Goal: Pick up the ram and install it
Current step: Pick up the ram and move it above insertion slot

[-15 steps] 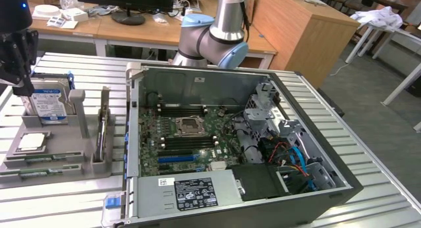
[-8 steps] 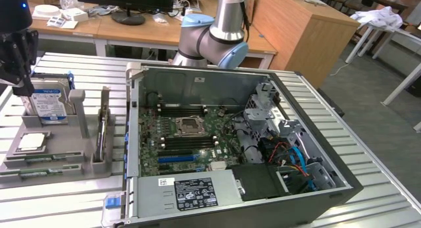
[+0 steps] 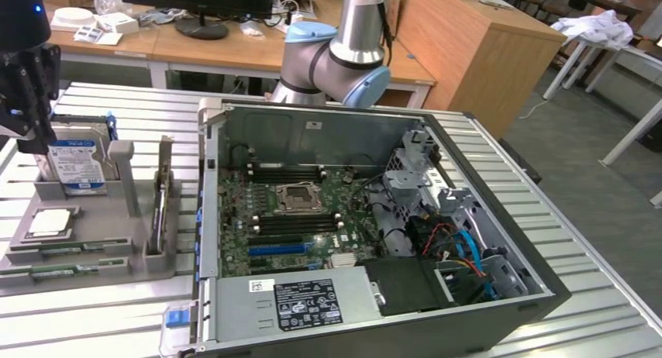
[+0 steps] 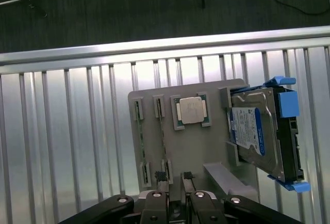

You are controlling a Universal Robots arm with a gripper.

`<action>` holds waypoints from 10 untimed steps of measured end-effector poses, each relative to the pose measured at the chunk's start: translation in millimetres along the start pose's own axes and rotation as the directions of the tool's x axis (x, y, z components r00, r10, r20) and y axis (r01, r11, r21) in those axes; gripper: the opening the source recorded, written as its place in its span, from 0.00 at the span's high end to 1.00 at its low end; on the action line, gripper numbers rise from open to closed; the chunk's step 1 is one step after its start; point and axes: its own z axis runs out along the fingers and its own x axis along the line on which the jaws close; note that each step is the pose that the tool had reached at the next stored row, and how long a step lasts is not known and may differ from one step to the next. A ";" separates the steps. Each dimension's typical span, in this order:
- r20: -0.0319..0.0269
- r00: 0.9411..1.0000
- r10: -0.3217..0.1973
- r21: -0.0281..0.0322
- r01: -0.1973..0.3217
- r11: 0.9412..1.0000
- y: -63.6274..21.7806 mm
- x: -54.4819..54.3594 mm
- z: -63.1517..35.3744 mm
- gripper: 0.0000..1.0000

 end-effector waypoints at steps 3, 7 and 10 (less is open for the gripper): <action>0.000 1.000 0.000 0.000 0.000 1.000 0.0 0.0 0.6 0.76; 0.000 1.000 0.000 0.000 0.000 1.000 0.0 0.0 0.6 0.76; 0.000 1.000 0.000 0.000 0.000 1.000 0.0 0.0 0.7 0.75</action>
